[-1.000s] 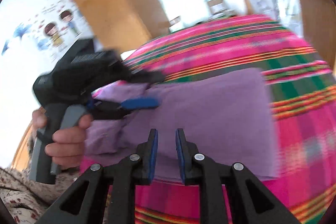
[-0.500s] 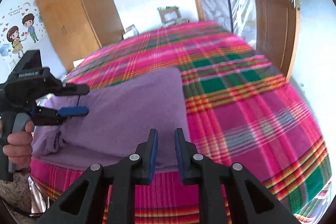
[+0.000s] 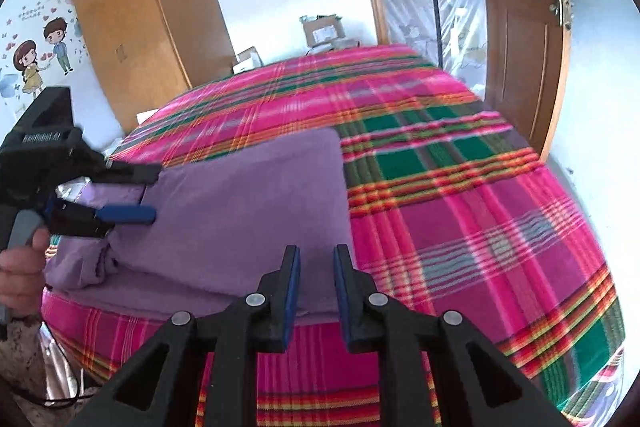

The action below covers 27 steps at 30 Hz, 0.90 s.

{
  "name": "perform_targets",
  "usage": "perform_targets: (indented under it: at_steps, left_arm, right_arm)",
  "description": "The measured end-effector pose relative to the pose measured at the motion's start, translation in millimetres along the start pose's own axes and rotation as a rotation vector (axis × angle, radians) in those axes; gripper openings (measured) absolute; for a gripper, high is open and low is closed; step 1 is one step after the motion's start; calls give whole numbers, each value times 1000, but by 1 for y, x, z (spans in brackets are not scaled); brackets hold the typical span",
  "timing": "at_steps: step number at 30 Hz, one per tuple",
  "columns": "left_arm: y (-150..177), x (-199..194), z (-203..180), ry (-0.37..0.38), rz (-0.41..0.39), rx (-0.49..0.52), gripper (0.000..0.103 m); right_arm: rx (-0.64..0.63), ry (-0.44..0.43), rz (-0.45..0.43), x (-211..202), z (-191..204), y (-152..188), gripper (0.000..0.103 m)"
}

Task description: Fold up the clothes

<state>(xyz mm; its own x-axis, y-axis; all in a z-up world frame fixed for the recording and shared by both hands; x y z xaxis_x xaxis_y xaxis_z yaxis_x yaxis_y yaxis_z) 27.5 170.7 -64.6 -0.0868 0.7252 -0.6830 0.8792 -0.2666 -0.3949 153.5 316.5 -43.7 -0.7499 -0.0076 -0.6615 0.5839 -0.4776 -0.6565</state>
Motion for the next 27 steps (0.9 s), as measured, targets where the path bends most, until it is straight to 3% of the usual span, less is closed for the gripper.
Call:
perform_targets:
  at_steps: [4, 7, 11, 15, 20, 22, 24, 27]
  left_arm:
    - [-1, -13, -5, 28, -10, 5, 57]
    - [-4, -22, -3, 26, -33, -7, 57]
    - [-5, -25, -3, 19, -49, -16, 57]
    - [2, -21, 0, 24, -24, -26, 57]
    - [4, -14, 3, 27, -6, -44, 57]
    - [5, -12, 3, 27, -2, -44, 57]
    - [6, -11, 2, 26, 2, -44, 57]
    - [8, -8, 2, 26, 8, -43, 57]
  right_arm:
    - [25, -44, -21, -2, 10, -6, 20]
    - [-51, -114, -6, 1, 38, -1, 30]
    - [-140, -92, 26, 19, 55, 9, 31]
    - [-111, -80, 56, 27, 45, 12, 31]
    - [-153, -20, -13, 7, 30, 4, 31]
    - [-135, 10, -40, -3, 17, -1, 34]
    - [-103, 11, -67, -14, 4, -5, 44]
    - [-120, 10, -70, -23, -4, 0, 47]
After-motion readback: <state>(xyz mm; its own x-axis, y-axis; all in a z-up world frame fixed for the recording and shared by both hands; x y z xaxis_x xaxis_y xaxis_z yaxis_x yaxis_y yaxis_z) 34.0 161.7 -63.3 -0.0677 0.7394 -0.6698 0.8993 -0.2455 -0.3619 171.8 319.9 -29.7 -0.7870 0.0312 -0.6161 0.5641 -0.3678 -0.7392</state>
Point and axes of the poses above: each gripper's, at about its wrist camera, not at the fingertips, and x roughly the way its jaws point, z to its left, y to its underside, the point moved 10 cm from there along x, roughly the way its jaws point, and after that the axes turned 14 degrees about x, right-handed, at the moved point
